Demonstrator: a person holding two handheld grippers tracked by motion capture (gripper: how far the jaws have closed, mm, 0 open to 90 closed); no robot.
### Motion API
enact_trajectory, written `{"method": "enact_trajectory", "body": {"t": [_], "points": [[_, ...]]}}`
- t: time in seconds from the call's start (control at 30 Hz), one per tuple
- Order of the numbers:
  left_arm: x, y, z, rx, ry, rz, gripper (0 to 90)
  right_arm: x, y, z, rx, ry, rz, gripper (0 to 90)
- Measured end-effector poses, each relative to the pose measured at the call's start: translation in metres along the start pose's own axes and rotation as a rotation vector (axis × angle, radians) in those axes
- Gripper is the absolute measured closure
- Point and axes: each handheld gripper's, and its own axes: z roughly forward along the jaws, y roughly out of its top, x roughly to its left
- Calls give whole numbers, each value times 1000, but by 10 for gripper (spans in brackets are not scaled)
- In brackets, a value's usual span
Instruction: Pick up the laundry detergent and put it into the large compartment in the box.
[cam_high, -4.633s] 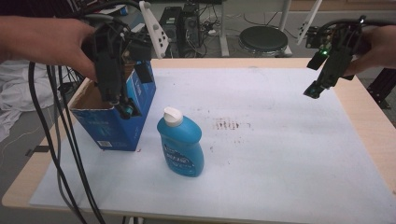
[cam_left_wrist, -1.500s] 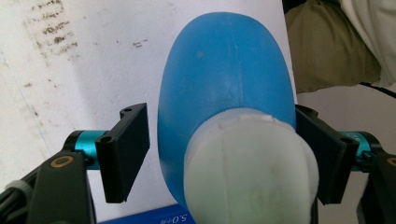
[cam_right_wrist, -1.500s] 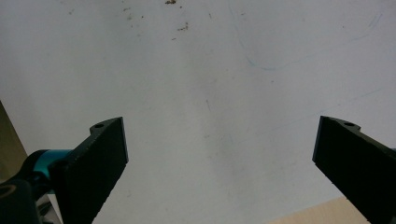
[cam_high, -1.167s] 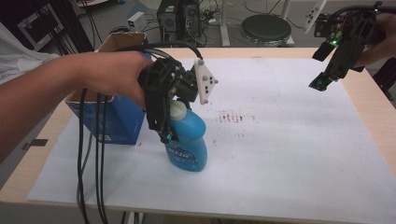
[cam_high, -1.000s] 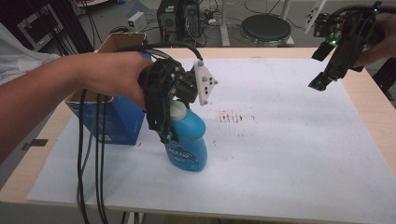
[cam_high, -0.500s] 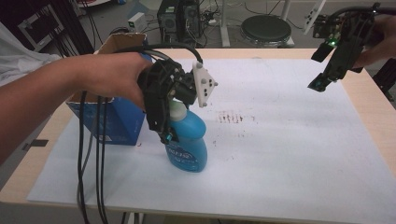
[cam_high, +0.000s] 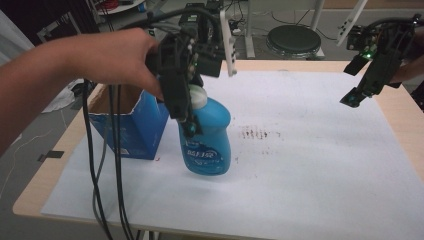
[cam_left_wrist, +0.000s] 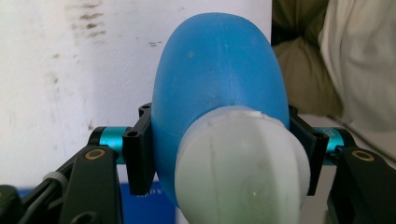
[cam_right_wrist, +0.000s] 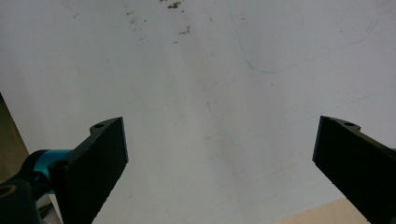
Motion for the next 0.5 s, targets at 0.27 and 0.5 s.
{"method": "enact_trajectory", "body": {"t": [0.27,0.5], "points": [[-2,3,-45,-25,93,-148,381,1,-3,-4,-12,-6,-7,23],[4,-2,-74,-39,152,-404,381,2,-5,-6,-17,-9,-7,23]]}}
